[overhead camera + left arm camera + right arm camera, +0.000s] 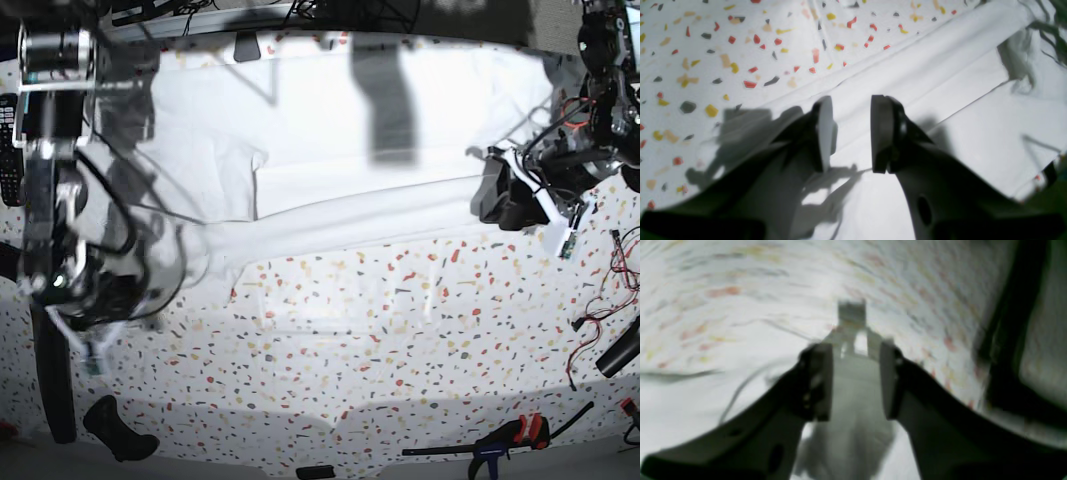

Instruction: Fold the T-shirt properly

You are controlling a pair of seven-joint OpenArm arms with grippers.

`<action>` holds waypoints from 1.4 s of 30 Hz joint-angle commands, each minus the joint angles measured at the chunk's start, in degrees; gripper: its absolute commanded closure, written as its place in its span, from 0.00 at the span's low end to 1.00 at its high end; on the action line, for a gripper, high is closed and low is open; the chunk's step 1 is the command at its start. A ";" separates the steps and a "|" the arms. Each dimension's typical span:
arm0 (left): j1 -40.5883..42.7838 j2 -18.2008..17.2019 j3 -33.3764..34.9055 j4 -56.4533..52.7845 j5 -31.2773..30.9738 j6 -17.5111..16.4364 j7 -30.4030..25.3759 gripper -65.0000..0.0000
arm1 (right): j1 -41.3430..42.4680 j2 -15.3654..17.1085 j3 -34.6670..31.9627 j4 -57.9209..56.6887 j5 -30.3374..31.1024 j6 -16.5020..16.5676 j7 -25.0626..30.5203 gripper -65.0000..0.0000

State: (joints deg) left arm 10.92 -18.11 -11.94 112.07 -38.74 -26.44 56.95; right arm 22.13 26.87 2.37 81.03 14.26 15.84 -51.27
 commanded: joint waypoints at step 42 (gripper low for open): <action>-0.59 -0.81 -0.35 0.96 -0.76 -0.17 -1.27 0.71 | 20.68 1.22 6.36 -43.19 8.46 9.64 -3.50 0.50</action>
State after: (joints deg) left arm 10.94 -18.24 -11.97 112.07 -38.65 -26.39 56.97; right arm 40.77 27.22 8.60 37.06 22.31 25.36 -55.29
